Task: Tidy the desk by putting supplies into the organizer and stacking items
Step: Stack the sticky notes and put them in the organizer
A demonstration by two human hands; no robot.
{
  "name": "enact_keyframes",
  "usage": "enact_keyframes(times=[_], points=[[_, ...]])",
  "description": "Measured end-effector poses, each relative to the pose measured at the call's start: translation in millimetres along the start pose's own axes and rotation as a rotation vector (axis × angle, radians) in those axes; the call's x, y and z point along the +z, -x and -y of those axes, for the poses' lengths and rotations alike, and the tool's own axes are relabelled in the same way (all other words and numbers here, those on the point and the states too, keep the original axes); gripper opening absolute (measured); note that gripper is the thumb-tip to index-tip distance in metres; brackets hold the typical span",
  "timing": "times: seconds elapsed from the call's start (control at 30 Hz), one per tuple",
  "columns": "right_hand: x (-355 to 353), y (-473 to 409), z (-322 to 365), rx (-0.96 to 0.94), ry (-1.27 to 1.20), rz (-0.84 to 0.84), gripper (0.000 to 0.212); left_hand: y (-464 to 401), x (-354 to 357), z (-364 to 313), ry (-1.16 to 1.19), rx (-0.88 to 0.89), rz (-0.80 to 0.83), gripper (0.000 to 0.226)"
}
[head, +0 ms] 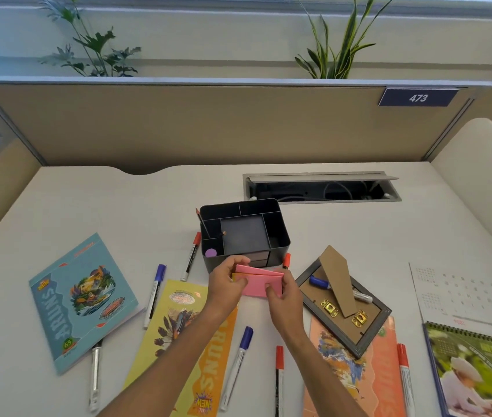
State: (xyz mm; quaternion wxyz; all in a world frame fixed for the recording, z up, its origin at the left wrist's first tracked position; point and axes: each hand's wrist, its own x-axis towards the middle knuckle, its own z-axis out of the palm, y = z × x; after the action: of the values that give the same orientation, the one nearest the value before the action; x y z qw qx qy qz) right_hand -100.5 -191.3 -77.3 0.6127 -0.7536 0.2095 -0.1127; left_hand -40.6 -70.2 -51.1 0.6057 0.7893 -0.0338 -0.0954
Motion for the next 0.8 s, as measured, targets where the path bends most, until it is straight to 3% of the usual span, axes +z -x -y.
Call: enact_keyframes(times=[0.13,0.27,0.6,0.8], points=[[1.9,-2.6,-4.0,0.032,-0.035,-0.018,0.015,-1.0,3.1,4.5,0.035,-0.024,-0.014,0.041],[2.8,-0.4,-4.0,0.043,-0.102,-0.021,0.019,-0.7,5.5,3.8,0.066,-0.003,-0.016,0.035],[5.2,-3.7,-16.0,0.035,0.164,0.046,0.018,3.0,6.6,30.1,0.067,-0.144,0.058,0.030],[4.6,4.7,-1.3,0.005,0.076,0.007,0.021,4.1,3.4,25.4,0.045,-0.107,0.053,0.022]])
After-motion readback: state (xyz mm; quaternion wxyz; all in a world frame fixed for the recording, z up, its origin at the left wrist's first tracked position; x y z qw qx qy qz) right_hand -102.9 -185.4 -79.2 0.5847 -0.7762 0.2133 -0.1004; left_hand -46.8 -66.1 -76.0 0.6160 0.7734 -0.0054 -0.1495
